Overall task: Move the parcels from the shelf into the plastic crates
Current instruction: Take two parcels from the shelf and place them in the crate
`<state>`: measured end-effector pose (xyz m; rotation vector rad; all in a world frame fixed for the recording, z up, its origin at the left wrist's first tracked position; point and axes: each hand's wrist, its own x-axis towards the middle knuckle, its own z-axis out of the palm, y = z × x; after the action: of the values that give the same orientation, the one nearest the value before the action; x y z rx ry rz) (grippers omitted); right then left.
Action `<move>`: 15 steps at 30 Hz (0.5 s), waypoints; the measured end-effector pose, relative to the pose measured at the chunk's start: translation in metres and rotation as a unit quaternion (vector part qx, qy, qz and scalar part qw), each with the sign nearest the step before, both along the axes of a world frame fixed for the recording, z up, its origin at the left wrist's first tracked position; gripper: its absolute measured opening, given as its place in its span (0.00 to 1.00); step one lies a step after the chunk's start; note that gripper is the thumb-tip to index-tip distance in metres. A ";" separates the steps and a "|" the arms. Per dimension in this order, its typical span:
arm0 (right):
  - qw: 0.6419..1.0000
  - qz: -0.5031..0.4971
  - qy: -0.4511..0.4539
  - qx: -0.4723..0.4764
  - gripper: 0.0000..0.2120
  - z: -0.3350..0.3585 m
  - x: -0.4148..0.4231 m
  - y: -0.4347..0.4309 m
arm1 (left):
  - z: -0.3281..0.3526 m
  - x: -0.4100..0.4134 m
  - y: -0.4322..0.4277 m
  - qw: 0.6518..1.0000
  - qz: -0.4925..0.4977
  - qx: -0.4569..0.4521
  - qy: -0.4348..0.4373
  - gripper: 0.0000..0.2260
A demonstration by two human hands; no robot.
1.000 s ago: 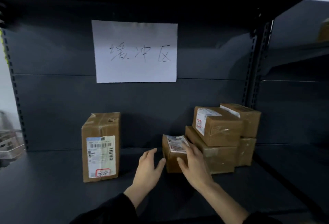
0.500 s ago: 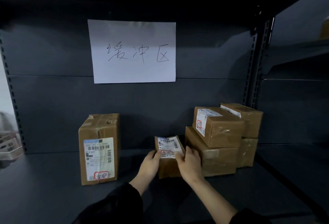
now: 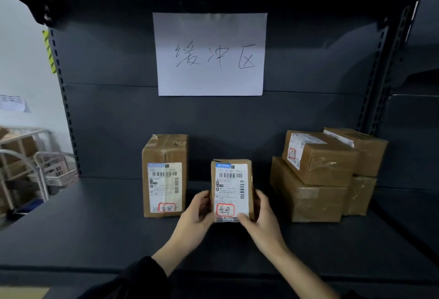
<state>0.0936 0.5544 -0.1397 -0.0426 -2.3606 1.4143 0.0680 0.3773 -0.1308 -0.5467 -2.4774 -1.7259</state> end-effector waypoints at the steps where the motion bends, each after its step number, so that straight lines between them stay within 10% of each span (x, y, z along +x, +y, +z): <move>1: 1.000 0.005 0.005 0.004 0.36 -0.001 0.002 -0.001 | -0.001 0.003 -0.006 1.000 0.015 -0.008 0.002 0.22; 15: 1.000 0.012 0.017 -0.020 0.37 0.002 -0.012 -0.021 | -0.001 0.005 -0.075 0.979 0.203 -0.002 0.028 0.18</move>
<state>0.0814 0.5338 -0.1373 -0.0006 -2.3125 1.4618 0.0734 0.3027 -0.1318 -0.0761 -2.3449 -1.5205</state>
